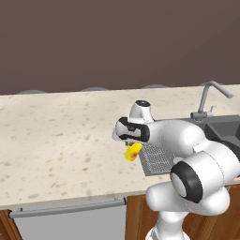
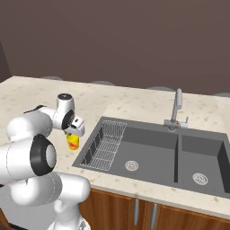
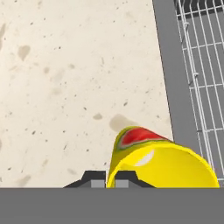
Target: Pick the cup and bowl from the counter and place them on the counter next to the sink.
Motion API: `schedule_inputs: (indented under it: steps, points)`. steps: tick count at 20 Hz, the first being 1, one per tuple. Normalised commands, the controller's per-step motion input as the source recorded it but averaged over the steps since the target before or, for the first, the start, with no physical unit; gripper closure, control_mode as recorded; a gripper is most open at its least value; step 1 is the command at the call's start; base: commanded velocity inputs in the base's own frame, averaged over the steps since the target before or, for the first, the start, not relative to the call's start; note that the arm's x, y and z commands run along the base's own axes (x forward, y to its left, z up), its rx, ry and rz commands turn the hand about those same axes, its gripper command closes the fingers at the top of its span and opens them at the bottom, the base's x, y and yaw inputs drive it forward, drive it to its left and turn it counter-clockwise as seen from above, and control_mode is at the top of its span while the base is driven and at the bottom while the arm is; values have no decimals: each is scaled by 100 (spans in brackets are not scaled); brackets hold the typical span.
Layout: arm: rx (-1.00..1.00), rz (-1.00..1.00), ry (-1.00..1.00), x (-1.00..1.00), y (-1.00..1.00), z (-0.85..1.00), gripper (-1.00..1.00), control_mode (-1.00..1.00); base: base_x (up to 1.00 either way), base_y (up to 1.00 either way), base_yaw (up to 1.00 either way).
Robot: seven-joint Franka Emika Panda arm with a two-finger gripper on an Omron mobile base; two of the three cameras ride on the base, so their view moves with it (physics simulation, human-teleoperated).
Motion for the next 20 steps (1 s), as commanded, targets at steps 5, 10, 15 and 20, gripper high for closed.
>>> schedule_inputs:
  steps: [5,10,15,20]
  points:
    - [-1,0,0,8,0,-28,100,-100,0,0,0]
    - [0,0,0,2,0,-10,100,-100,0,0,0]
    - [0,0,0,0,0,0,100,-100,0,0,0]
    - [0,0,0,0,0,0,-100,-100,0,0,0]
